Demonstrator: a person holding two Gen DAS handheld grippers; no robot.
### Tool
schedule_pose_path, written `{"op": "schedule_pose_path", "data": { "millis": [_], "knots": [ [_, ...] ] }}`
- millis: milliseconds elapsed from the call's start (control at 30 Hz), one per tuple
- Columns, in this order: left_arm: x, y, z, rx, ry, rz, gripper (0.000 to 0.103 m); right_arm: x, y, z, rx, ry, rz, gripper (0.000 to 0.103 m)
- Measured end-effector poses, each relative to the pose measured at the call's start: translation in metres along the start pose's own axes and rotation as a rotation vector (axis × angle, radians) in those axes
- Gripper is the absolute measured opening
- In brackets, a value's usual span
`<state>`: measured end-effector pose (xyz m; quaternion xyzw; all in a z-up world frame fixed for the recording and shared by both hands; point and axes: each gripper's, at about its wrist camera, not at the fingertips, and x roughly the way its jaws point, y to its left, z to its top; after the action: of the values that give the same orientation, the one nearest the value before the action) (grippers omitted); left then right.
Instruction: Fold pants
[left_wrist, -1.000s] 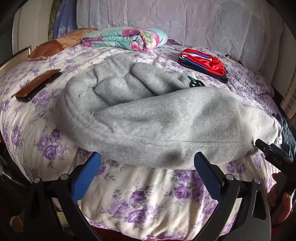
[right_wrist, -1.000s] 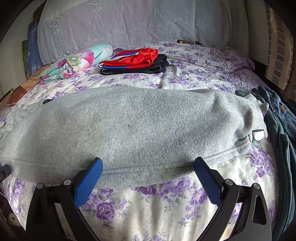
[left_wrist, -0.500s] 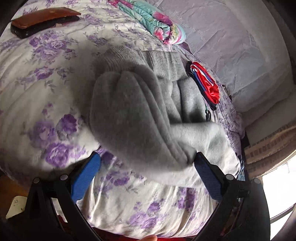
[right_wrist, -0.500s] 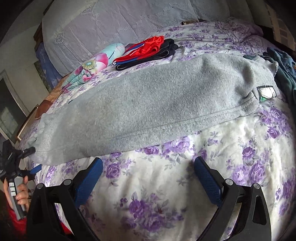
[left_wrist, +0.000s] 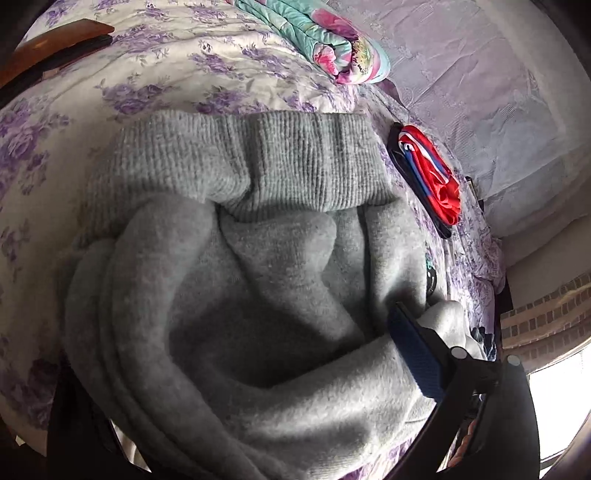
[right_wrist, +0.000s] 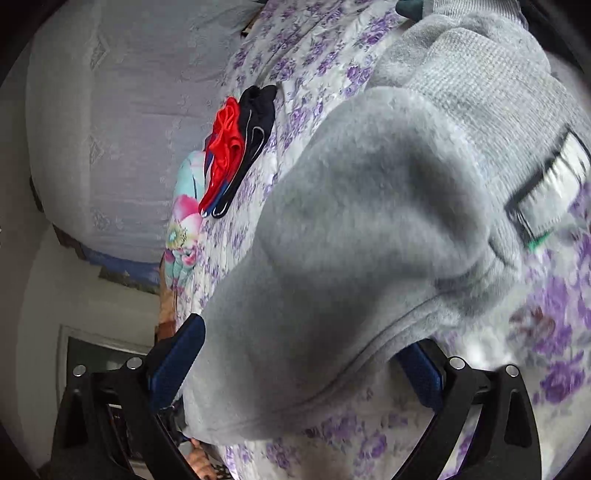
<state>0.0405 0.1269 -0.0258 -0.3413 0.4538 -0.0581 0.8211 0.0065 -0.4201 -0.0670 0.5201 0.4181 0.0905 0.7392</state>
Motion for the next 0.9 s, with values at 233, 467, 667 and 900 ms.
{"op": "schedule_pose_path", "data": {
  "millis": [233,467,667,900],
  "knots": [
    [0.019,-0.026,0.027,0.114,-0.075,0.047,0.086,0.015,0.014,0.009,-0.088,-0.171,-0.081,0.051],
    [0.036,-0.055,0.098,0.196,-0.187,0.043,0.033,0.039,0.076,0.075,-0.175,-0.189,0.007,0.028],
    [-0.003,-0.113,0.175,0.202,-0.383,-0.007,0.028,0.015,0.201,0.119,-0.381,-0.315,0.167,0.026],
    [-0.006,-0.078,0.174,0.204,-0.341,0.118,0.072,0.056,0.129,0.115,-0.294,-0.111,-0.008,0.075]
  ]
}}
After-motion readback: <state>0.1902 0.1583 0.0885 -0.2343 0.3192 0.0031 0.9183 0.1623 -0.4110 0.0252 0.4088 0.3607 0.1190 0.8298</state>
